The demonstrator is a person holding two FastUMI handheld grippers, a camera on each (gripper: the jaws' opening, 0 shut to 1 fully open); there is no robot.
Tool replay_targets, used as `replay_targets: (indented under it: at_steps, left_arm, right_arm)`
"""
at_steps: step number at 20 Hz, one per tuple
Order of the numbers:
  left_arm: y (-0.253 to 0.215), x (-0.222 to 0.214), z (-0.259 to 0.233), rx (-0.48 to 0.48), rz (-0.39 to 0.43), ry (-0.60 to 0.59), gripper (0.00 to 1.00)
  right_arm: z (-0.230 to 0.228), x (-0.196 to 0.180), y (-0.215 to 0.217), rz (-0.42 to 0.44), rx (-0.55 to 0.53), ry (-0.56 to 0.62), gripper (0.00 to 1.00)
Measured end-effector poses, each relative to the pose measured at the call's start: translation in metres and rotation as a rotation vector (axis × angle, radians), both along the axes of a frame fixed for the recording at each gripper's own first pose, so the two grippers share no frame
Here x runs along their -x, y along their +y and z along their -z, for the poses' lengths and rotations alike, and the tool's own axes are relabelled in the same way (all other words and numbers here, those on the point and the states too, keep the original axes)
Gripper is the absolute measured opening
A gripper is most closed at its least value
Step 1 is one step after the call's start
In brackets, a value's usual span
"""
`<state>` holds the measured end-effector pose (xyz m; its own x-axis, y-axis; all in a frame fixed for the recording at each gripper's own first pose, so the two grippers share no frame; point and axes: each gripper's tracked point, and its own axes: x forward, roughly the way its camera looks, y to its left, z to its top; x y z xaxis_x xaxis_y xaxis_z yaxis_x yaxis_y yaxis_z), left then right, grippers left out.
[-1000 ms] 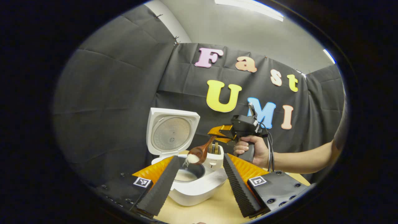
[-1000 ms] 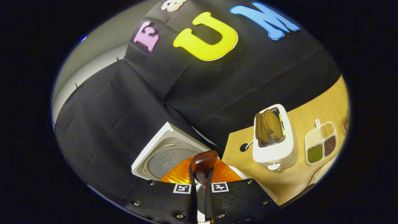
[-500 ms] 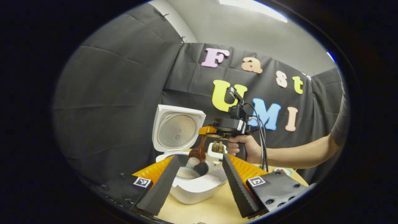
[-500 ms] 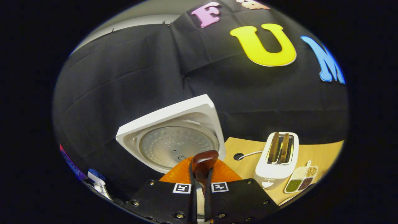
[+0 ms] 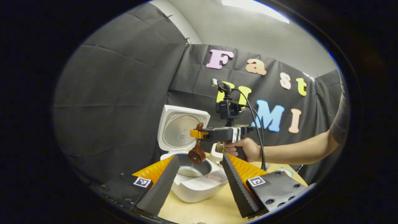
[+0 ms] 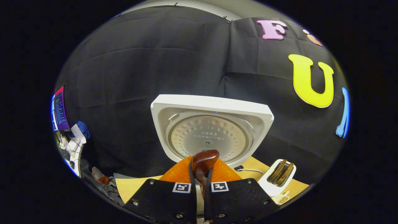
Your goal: Close the left gripper, press the button to open the rice cooker; take a wooden spoon from the chopstick holder with the right hand, scoop a spoonful of rice and pour it into the rice cooker, then put the wooden spoon back into the chopstick holder.
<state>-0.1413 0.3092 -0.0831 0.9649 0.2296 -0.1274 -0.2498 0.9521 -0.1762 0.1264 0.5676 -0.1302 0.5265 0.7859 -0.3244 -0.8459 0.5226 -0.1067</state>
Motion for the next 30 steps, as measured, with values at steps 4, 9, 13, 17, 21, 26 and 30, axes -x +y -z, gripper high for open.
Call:
replay_targets:
  at_steps: [4, 9, 13, 17, 21, 26, 30]
  left_arm:
    - [-0.002, 0.002, -0.005, -0.009, 0.012, -0.011, 0.96]
    - [-0.012, -0.004, -0.009, 0.001, 0.054, -0.019, 0.96]
    - [-0.02, -0.019, -0.014, -0.031, 0.085, -0.019, 0.96]
    - [-0.041, -0.036, -0.011, -0.023, 0.133, -0.012, 0.97]
    - [-0.074, -0.054, -0.015, -0.038, 0.208, -0.011, 0.96]
    - [-0.117, -0.071, -0.02, -0.052, 0.267, -0.016, 0.96]
    - [-0.151, -0.083, -0.022, -0.056, 0.315, -0.017, 0.96]
  right_arm:
    - [-0.03, -0.008, -0.025, 0.059, -0.173, 0.099, 0.1]
    - [-0.065, -0.02, -0.075, 0.172, -0.443, 0.364, 0.09]
    - [-0.083, -0.025, -0.138, 0.275, -0.6, 0.454, 0.09]
    - [-0.088, -0.008, -0.209, 0.357, -0.682, 0.472, 0.09]
    - [-0.094, 0.007, -0.273, 0.426, -0.72, 0.45, 0.09]
    - [-0.09, 0.023, -0.345, 0.525, -0.747, 0.425, 0.09]
    - [-0.085, 0.031, -0.402, 0.6, -0.771, 0.416, 0.09]
